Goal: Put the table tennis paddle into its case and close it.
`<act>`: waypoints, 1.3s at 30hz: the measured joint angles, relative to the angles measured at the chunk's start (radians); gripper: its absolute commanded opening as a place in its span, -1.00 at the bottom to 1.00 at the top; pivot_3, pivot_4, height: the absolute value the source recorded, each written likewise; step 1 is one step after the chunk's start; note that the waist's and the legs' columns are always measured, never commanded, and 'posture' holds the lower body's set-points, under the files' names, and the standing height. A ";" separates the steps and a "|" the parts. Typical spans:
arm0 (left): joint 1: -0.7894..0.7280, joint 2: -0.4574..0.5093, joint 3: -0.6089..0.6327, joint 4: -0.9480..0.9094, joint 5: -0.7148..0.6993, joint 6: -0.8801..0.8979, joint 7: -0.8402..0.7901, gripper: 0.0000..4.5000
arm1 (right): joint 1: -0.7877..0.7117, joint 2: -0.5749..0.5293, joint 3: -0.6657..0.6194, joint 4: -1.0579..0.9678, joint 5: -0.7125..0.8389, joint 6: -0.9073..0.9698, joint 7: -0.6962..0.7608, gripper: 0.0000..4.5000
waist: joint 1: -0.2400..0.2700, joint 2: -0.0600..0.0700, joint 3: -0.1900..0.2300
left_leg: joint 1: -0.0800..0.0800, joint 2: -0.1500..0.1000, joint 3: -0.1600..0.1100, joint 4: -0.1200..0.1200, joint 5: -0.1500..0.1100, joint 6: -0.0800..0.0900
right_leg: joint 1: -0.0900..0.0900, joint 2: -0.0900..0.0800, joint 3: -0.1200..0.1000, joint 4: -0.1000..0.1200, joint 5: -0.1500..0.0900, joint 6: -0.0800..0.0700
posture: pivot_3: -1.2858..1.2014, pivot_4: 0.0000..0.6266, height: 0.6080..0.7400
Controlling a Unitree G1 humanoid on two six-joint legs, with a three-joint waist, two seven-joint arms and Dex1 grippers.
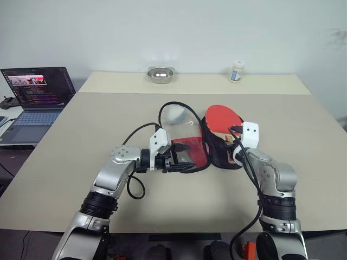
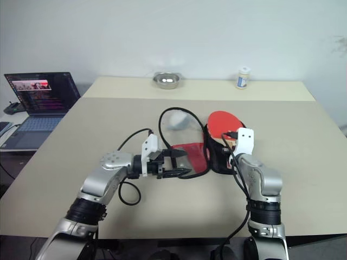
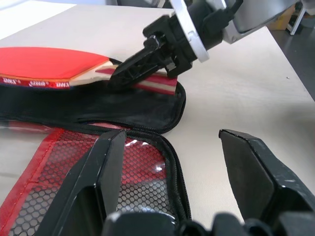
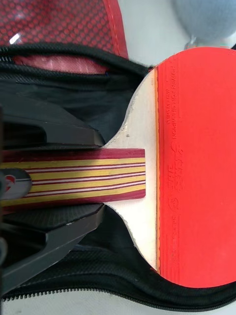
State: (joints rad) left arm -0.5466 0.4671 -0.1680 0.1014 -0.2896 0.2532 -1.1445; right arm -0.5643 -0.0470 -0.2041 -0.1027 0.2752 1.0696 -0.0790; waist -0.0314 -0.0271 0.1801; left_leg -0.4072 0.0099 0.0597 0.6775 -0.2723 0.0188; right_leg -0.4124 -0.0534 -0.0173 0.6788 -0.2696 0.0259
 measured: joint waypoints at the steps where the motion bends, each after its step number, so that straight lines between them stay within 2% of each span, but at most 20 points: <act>1: 0.000 0.000 0.000 0.000 0.000 0.000 0.000 0.46 | 0.000 0.002 0.001 0.004 -0.002 -0.001 -0.001 -0.52 | 0.000 0.000 0.000 | 0.000 0.000 0.000 0.000 0.000 0.000 | 0.000 0.000 0.000 0.000 0.000 0.000 | 0.03 -0.52 1.00; 5: 0.000 0.000 0.000 0.000 0.000 -0.002 -0.001 0.46 | 0.000 0.010 0.010 0.007 -0.011 -0.010 -0.001 -0.52 | 0.000 0.000 0.000 | 0.000 0.000 0.000 0.000 0.000 0.000 | 0.000 0.000 0.000 0.000 0.000 0.000 | 0.03 -0.52 1.00; 6: 0.001 0.000 0.000 0.000 0.000 -0.003 -0.001 0.46 | 0.000 0.015 0.008 0.007 -0.011 -0.012 -0.005 -0.20 | 0.000 0.000 0.000 | 0.000 0.000 0.000 0.000 0.000 0.000 | 0.000 0.000 0.000 0.000 0.000 0.000 | 0.03 -0.52 1.00; 8: 0.003 0.000 0.000 0.000 0.000 -0.004 -0.001 0.46 | 0.000 0.032 -0.004 0.007 -0.011 -0.019 -0.016 0.00 | 0.000 0.000 0.000 | 0.000 0.000 0.000 0.000 0.000 0.000 | 0.000 0.000 0.000 0.000 0.000 0.000 | 0.03 -0.52 1.00; 14: 0.017 0.007 0.000 0.001 0.001 -0.005 -0.001 0.46 | 0.000 0.035 -0.006 0.004 -0.019 -0.034 -0.030 0.94 | 0.000 0.000 0.000 | 0.000 0.000 0.000 0.000 0.000 0.000 | 0.000 0.000 0.000 0.000 0.000 0.000 | 0.03 -0.52 1.00; 15: 0.023 0.011 0.001 0.000 0.000 -0.004 0.001 0.46 | 0.001 0.032 -0.001 -0.006 -0.018 -0.032 -0.027 0.99 | 0.000 0.000 0.000 | 0.000 0.000 0.000 0.000 0.000 0.000 | 0.000 0.000 0.000 0.000 0.000 0.000 | 0.03 -0.52 1.00; 19: 0.066 0.057 0.022 -0.017 -0.003 0.010 0.012 0.46 | 0.022 -0.044 0.055 -0.157 0.023 0.027 0.062 0.99 | -0.001 0.000 0.000 | -0.001 0.000 0.000 0.000 0.000 0.000 | -0.001 0.000 0.000 0.000 0.000 0.000 | 0.03 -0.52 1.00; 22: 0.100 0.114 0.056 -0.019 -0.003 0.025 0.020 0.46 | 0.047 -0.202 0.111 -0.343 0.131 0.102 0.232 0.99 | 0.001 0.000 0.000 | -0.001 0.000 -0.001 0.000 0.000 0.000 | -0.002 0.000 -0.001 -0.001 0.000 0.000 | 0.03 -0.52 1.00; 25: 0.115 0.147 0.081 0.007 0.005 0.026 0.034 0.46 | 0.067 -0.377 0.103 -0.482 0.247 0.153 0.397 0.99 | 0.004 0.000 0.000 | -0.001 0.000 -0.003 0.000 0.000 0.000 | 0.000 -0.001 -0.003 -0.002 0.000 0.000 | 0.03 -0.52 1.00; 28: 0.101 0.151 0.085 0.075 0.053 0.000 0.084 0.20 | 0.072 -0.482 0.046 -0.556 0.401 0.185 0.548 1.00 | 0.006 0.000 0.000 | -0.001 0.000 -0.004 0.000 0.000 0.000 | 0.001 -0.001 -0.004 -0.002 0.000 0.000 | 0.03 -0.52 1.00; 31: 0.052 0.133 0.068 0.186 0.130 -0.026 0.158 -0.30 | 0.065 -0.610 -0.031 -0.618 0.532 0.184 0.673 1.00 | 0.010 -0.001 0.000 | -0.001 0.000 -0.005 0.001 0.000 0.001 | 0.002 -0.001 -0.005 -0.003 0.000 0.000 | 0.03 -0.52 1.00; 35: -0.017 0.083 0.044 0.270 0.175 -0.027 0.202 -0.95 | 0.081 -0.722 -0.075 -0.613 0.583 0.170 0.732 1.00 | 0.016 -0.002 0.001 | -0.002 0.000 -0.005 0.001 0.000 0.001 | 0.003 -0.001 -0.005 -0.004 0.000 0.000 | 0.03 -0.52 1.00; 39: -0.090 0.055 0.027 0.359 0.220 -0.048 0.238 -0.98 | 0.111 -0.767 -0.095 -0.598 0.594 0.148 0.734 1.00 | 0.023 -0.002 0.001 | -0.002 0.000 -0.005 0.000 0.000 0.001 | 0.002 -0.001 -0.005 -0.004 0.000 0.000 | 0.03 -0.52 1.00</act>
State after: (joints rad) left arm -0.6363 0.5225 -0.1406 0.4607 -0.0695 0.2053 -0.9062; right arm -0.4533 -0.8135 -0.2987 -0.7004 0.8691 1.2179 0.6551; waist -0.0088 -0.0295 0.1808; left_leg -0.4091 0.0101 0.0547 0.6779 -0.2724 0.0193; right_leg -0.4104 -0.0544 -0.0225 0.6747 -0.2695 0.0260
